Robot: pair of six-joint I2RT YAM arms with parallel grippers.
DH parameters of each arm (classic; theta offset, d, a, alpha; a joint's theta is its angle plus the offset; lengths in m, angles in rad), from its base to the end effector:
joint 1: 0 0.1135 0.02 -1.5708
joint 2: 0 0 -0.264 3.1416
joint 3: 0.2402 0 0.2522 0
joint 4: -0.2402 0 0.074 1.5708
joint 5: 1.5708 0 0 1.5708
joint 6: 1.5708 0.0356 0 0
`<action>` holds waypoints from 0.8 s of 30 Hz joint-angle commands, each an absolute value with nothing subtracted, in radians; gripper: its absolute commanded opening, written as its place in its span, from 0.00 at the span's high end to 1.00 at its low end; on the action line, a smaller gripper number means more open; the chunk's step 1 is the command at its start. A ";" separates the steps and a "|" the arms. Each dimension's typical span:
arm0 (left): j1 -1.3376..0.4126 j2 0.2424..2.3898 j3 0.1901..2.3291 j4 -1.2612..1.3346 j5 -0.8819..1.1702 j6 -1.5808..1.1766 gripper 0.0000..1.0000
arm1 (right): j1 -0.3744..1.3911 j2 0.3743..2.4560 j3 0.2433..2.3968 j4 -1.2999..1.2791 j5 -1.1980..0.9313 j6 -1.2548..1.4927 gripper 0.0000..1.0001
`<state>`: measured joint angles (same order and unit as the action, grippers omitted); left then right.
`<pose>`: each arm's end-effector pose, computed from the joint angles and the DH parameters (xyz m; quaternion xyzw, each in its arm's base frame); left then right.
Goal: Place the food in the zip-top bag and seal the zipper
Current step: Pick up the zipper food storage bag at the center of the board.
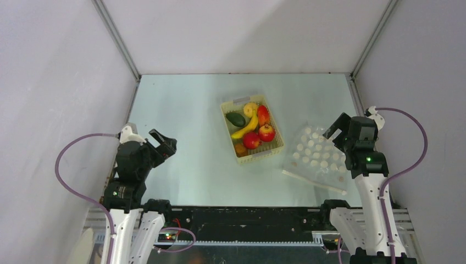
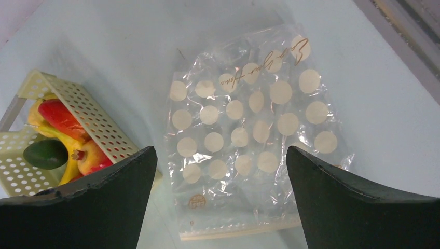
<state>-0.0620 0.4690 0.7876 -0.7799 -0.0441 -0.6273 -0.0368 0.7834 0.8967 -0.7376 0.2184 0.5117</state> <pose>0.0964 -0.0044 0.3178 -0.2482 0.8129 -0.1603 0.5020 0.1574 -0.0135 0.3235 0.2874 0.8383 0.0123 0.4632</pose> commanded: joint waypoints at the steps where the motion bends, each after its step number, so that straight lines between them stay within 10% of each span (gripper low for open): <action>1: -0.053 0.462 0.770 -0.761 -0.025 -0.621 0.02 | -0.041 0.785 0.871 -0.673 0.307 0.467 0.00; 24: -0.052 0.455 0.753 -0.784 -0.056 -0.617 0.02 | -0.399 1.372 0.801 -0.374 0.011 0.485 0.00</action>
